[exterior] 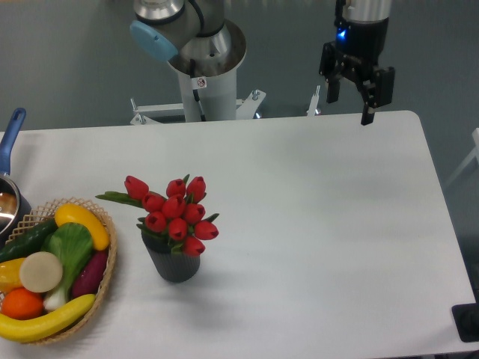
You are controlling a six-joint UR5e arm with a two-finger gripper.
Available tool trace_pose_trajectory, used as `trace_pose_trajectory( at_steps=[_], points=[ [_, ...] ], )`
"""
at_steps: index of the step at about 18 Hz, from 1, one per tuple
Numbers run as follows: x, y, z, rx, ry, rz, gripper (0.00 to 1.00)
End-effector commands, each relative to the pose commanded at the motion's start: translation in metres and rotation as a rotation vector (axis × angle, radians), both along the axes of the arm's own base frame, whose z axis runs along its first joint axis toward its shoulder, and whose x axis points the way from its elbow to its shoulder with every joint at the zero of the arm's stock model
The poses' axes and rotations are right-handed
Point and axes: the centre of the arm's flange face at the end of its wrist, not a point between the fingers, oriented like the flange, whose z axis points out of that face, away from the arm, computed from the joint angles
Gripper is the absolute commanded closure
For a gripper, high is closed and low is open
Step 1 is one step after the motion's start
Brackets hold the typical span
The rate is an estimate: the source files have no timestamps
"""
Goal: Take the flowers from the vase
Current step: 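Move the open gripper down toward the red tulip bouquet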
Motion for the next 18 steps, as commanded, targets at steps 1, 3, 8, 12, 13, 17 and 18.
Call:
trace_pose_trajectory(
  at_steps=[1,3,8,12,13,17,18],
  points=[
    [0.0,0.0,-0.001,-0.002,0.002,0.001,0.0],
    [0.0,0.001,0.002,0.002,0.014,0.002,0.0],
    [0.005,0.003,-0.008,0.053,-0.029,0.012,0.0],
    [0.008,0.005,-0.014,0.081,-0.089,0.138,0.0],
    [0.007,0.006,-0.014,0.086,-0.097,0.151,0.0],
    [0.012,0.017,-0.02,0.203,-0.185,0.172,0.0],
    [0.015,0.023,-0.022,0.247,-0.219,0.173,0.0]
  ],
)
